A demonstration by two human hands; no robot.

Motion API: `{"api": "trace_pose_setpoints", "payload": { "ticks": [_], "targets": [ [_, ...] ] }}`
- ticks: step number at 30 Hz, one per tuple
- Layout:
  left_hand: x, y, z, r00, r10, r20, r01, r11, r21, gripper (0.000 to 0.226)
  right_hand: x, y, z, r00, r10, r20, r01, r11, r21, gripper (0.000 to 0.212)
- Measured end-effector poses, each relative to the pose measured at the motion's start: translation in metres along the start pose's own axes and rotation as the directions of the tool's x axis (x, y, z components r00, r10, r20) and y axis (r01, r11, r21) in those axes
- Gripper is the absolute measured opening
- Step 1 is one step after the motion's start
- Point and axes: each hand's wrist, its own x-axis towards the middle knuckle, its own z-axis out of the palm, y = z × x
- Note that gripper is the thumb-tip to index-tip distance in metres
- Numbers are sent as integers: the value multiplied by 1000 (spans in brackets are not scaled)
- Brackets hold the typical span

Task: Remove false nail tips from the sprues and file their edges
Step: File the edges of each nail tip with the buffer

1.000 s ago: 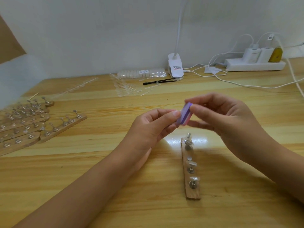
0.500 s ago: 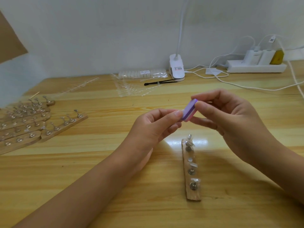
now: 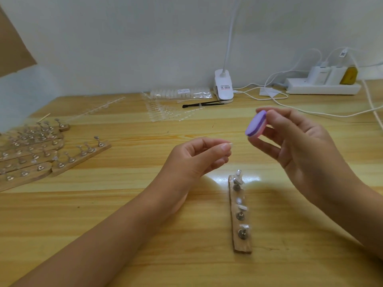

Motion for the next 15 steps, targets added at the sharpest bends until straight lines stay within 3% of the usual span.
{"api": "trace_pose_setpoints", "payload": {
  "ticks": [3, 7, 15],
  "targets": [
    [-1, -1, 0, 1000, 16, 15, -17, 999, 33, 29, 6, -2, -8, 997, 71, -15, -72, 997, -14, 16],
    [-1, -1, -1, 999, 31, 43, -35, 995, 92, 31, 5, -2, -8, 980, 132, 149, -110, 983, -146, 20],
    [-2, -1, 0, 994, 23, 110, -35, 994, 108, 28, -1, -7, -6, 937, 168, 308, -67, 948, -313, 30]
  ]
}}
